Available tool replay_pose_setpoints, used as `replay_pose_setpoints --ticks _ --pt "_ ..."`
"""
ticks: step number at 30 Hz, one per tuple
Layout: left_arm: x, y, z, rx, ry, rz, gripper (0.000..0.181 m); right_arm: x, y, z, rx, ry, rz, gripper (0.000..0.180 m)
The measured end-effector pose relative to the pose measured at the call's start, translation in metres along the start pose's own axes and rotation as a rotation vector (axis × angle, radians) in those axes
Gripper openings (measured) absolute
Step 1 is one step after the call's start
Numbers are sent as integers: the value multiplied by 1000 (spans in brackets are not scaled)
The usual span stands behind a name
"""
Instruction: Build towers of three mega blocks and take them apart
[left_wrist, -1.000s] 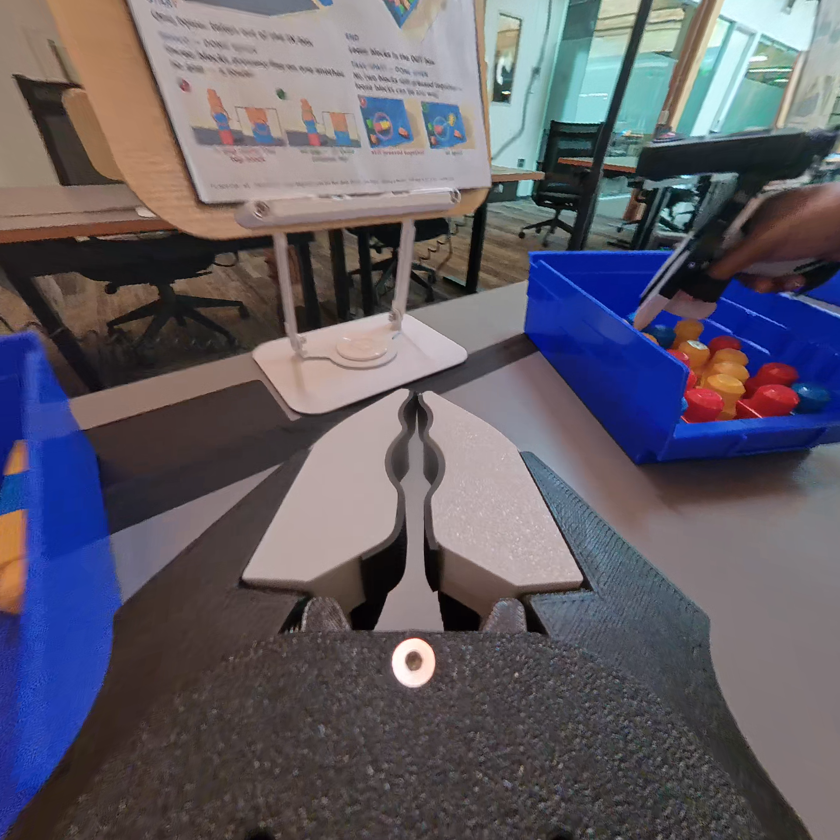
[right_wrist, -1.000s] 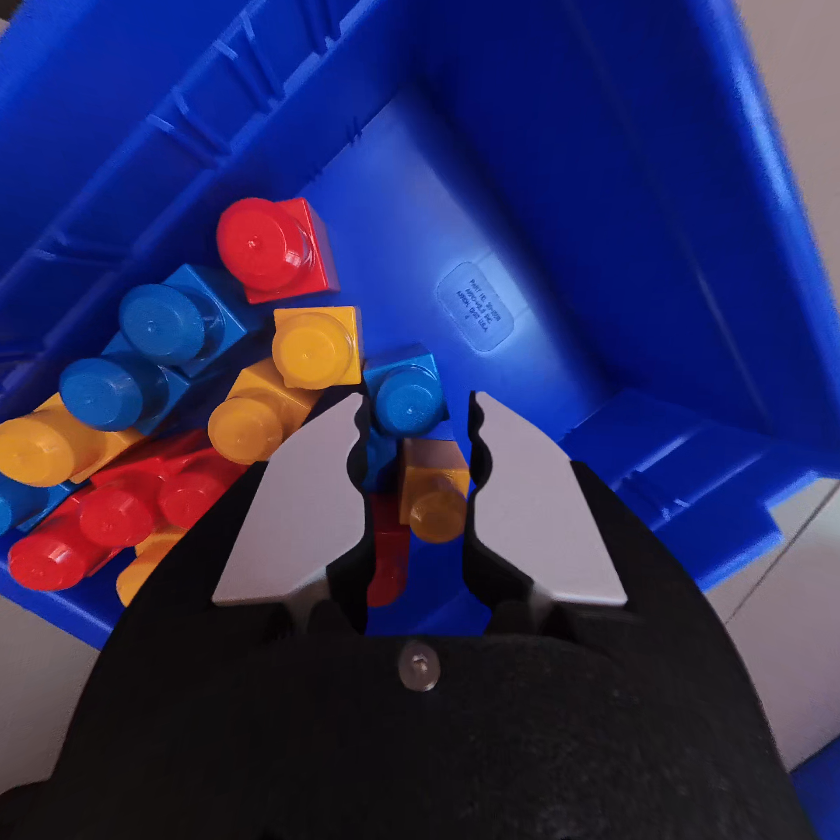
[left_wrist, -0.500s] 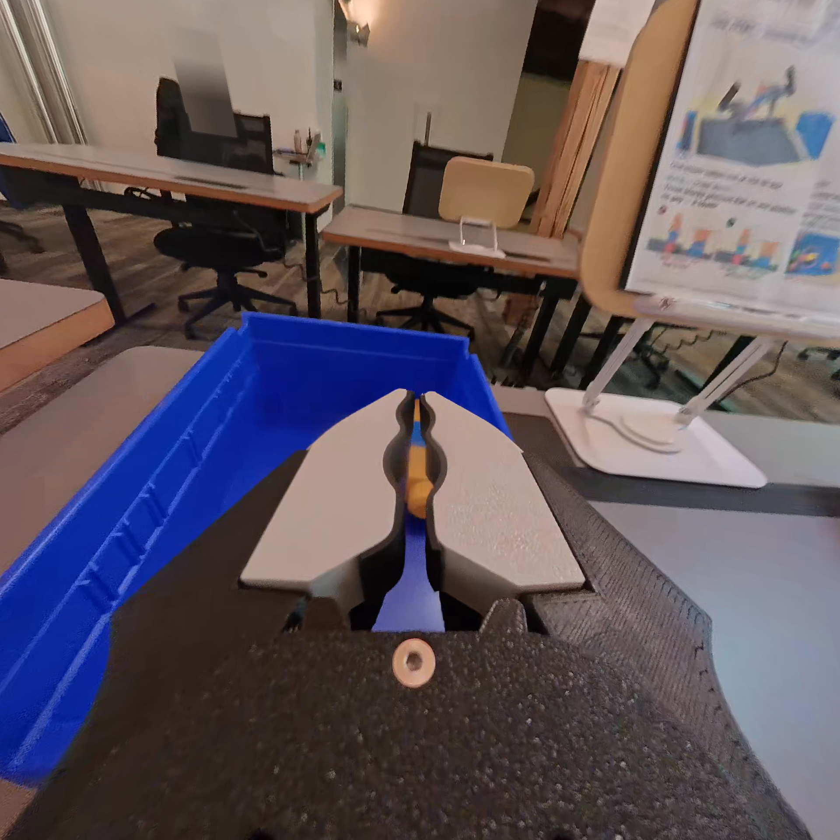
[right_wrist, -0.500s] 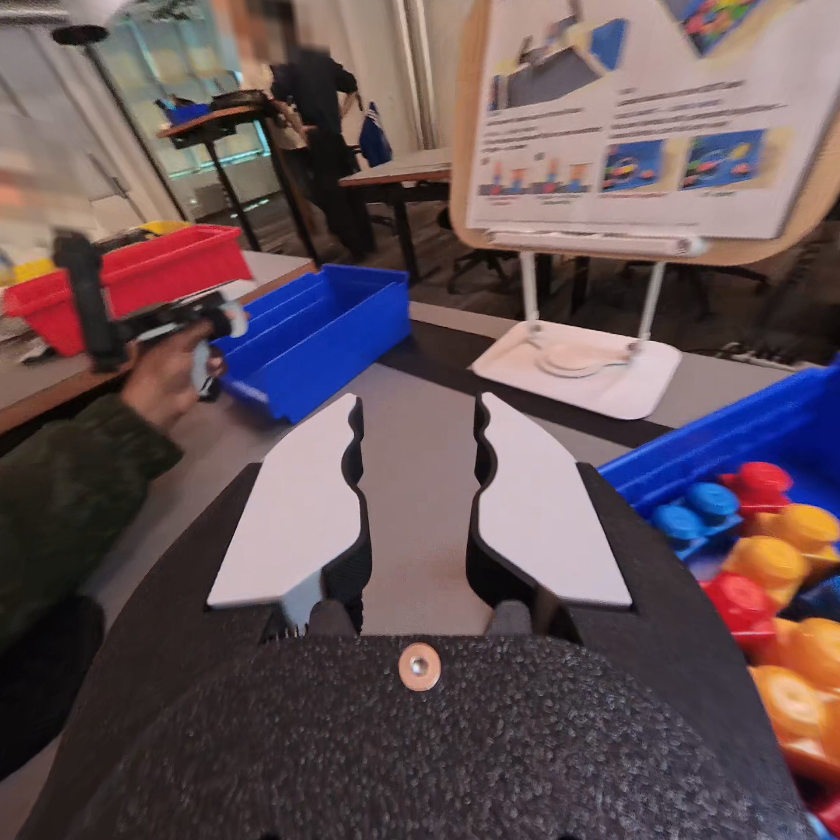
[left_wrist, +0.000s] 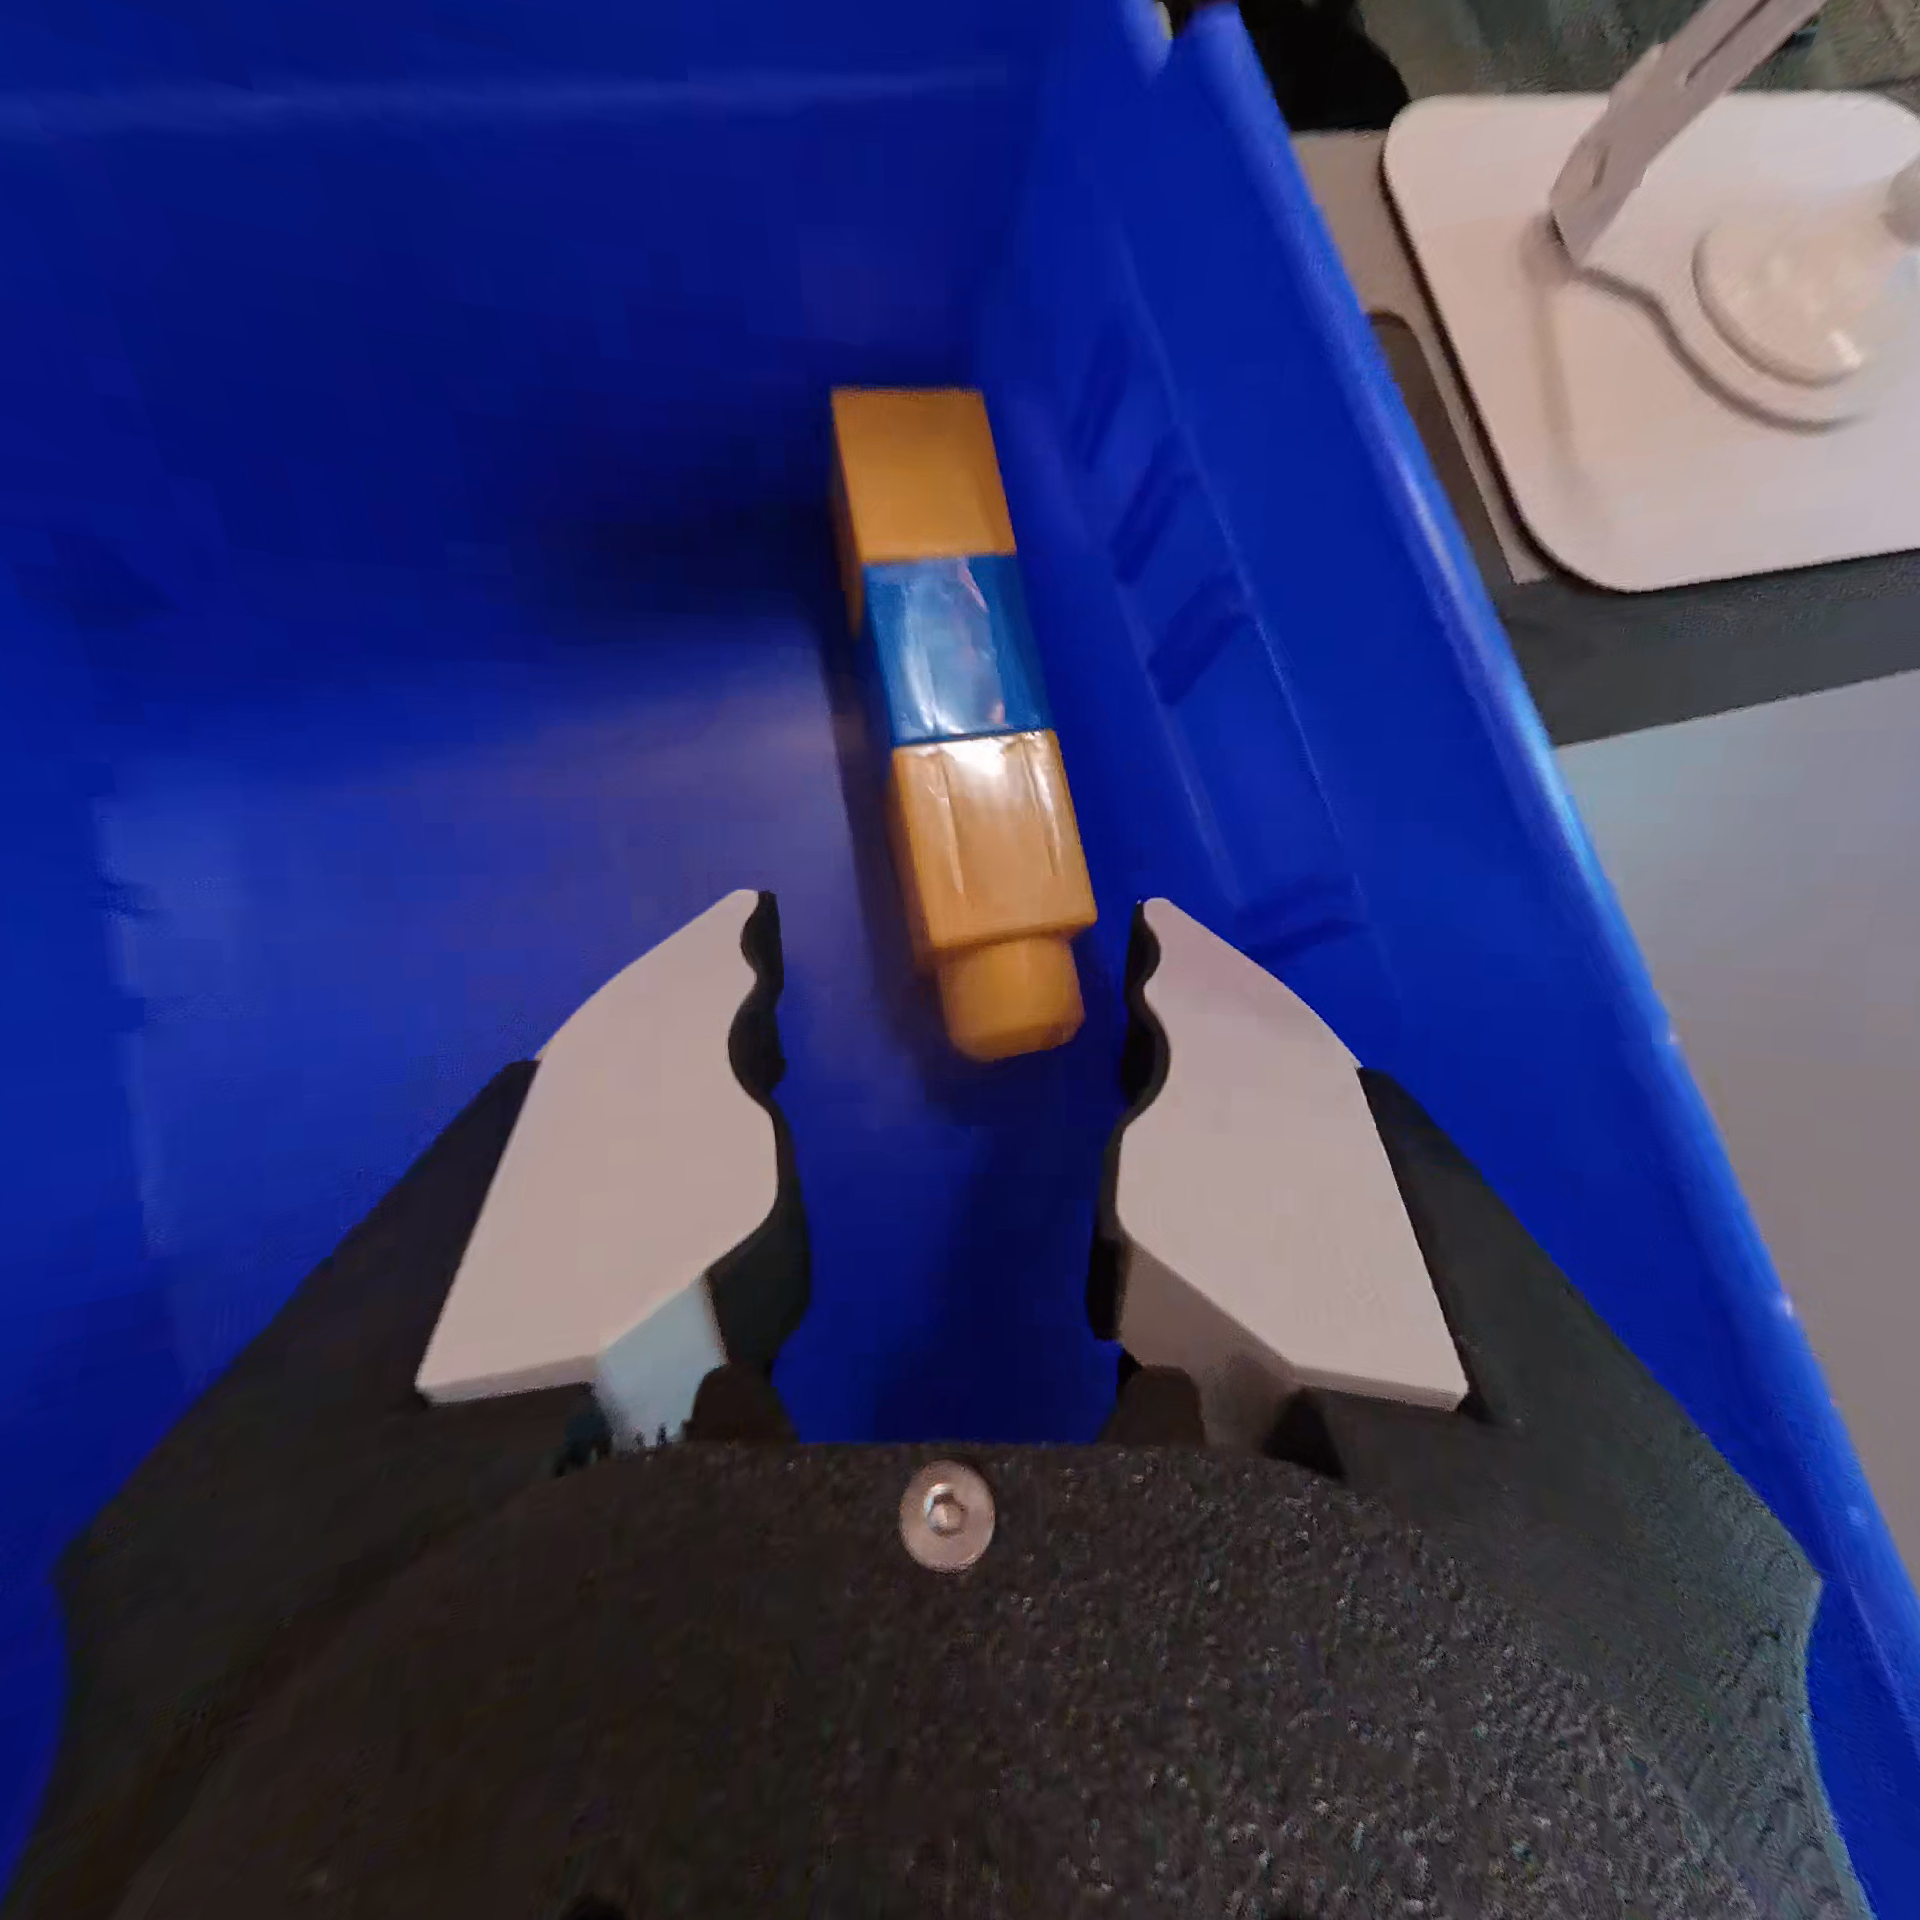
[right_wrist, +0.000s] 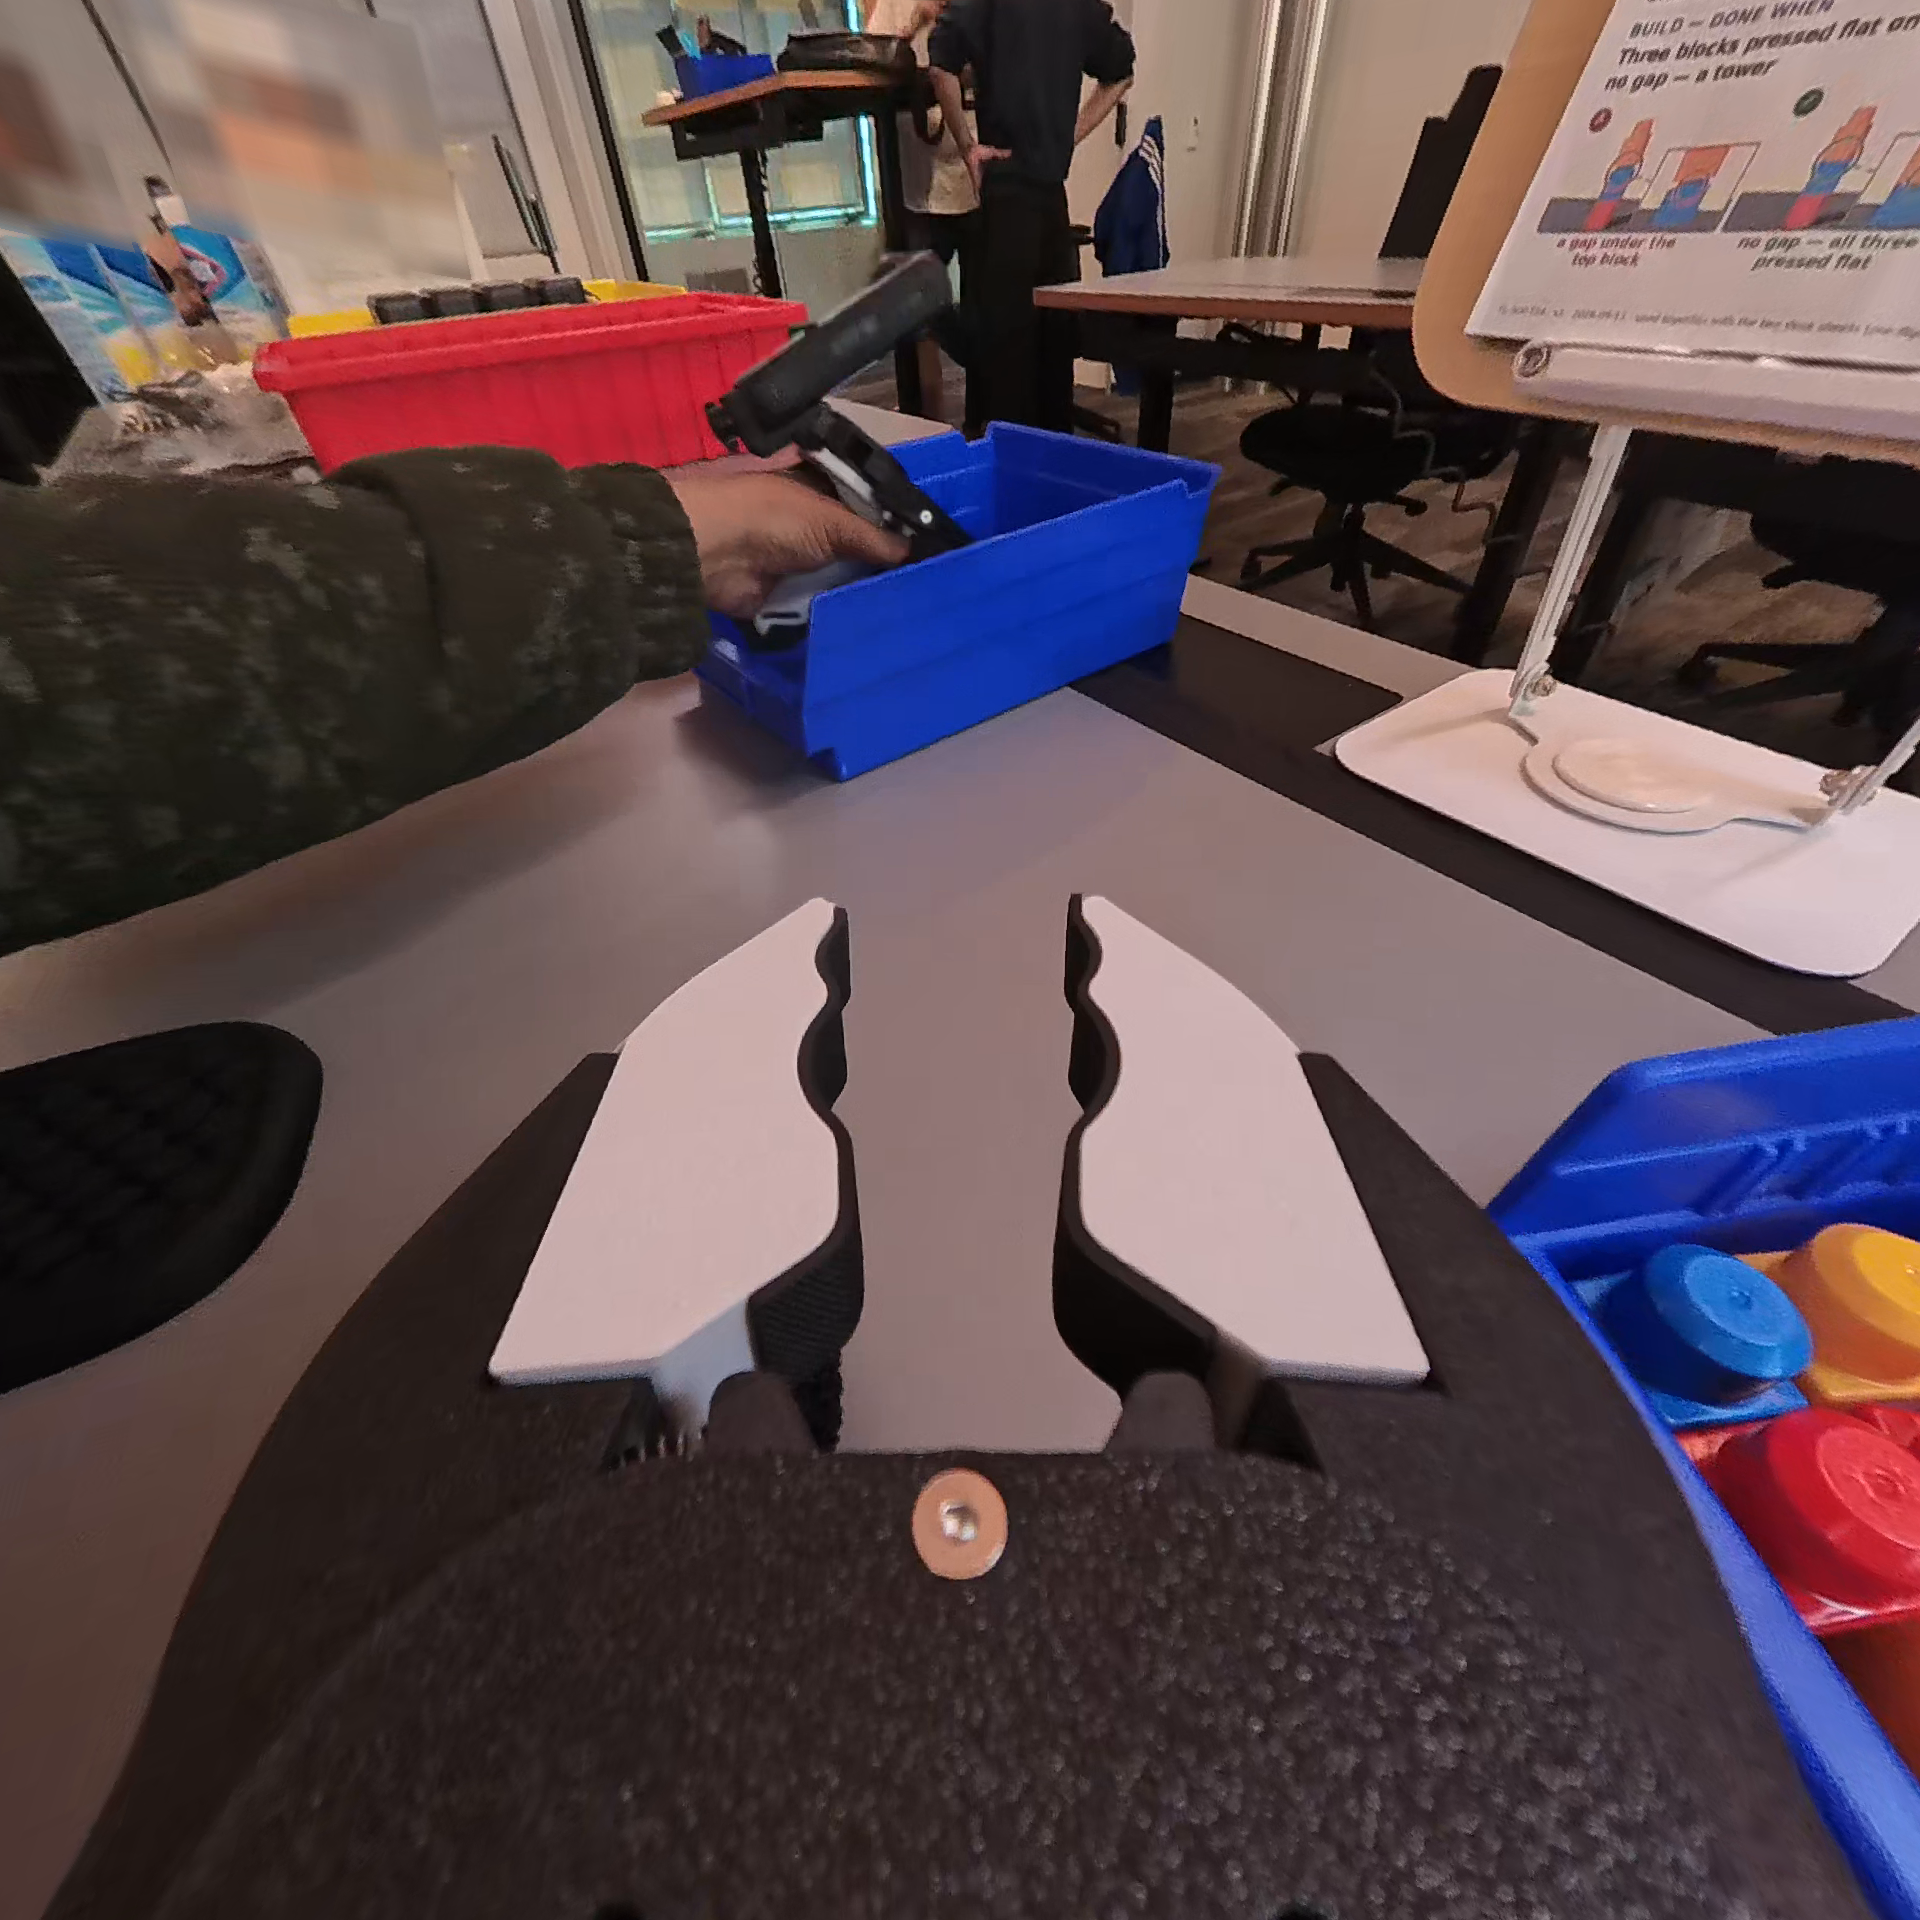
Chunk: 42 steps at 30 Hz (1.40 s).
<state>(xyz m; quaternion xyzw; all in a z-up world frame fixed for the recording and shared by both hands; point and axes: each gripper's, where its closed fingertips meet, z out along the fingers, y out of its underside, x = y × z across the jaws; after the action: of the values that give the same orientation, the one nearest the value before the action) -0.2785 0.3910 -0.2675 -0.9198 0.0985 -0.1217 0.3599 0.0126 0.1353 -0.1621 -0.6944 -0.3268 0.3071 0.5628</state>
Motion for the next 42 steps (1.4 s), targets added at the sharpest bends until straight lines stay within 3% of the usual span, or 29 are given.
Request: replay_pose_setpoints --ticks 5,6,11,17,22,25,30,33,37,39,41,42 --pt "-6 13 26 -103 -98 123 54 1 5 1 -13 -14 17 39" --pt "-8 9 26 -83 -138 160 38 1 7 1 -18 -17 19 39" --pt "-22 -1 9 -61 -266 247 37 1 14 2 -46 -6 -15 36" --pt "-17 -51 -86 165 -402 373 37 3 10 -1 -36 19 -62 34" --pt "77 -74 -180 335 -428 716 37 0 9 -1 -41 27 -114 33" --pt "156 -48 -195 299 -314 933 37 2 5 -5 -28 68 -204 38" --pt "262 42 -169 68 44 1232 37 14 -1 -13 -25 187 -435 61" --pt "302 90 -152 -52 275 1324 37 11 8 -12 -72 181 -559 69" --pt "326 132 -141 -159 460 1383 37 9 32 -5 -170 156 -685 73" --pt "328 137 -140 -170 477 1391 37 0 53 0 -254 67 -703 66" --pt "335 141 -146 -147 553 1385 36 -6 74 2 -335 7 -719 43" --pt "337 139 -149 -118 578 1376 36 -8 76 3 -337 -1 -716 42"
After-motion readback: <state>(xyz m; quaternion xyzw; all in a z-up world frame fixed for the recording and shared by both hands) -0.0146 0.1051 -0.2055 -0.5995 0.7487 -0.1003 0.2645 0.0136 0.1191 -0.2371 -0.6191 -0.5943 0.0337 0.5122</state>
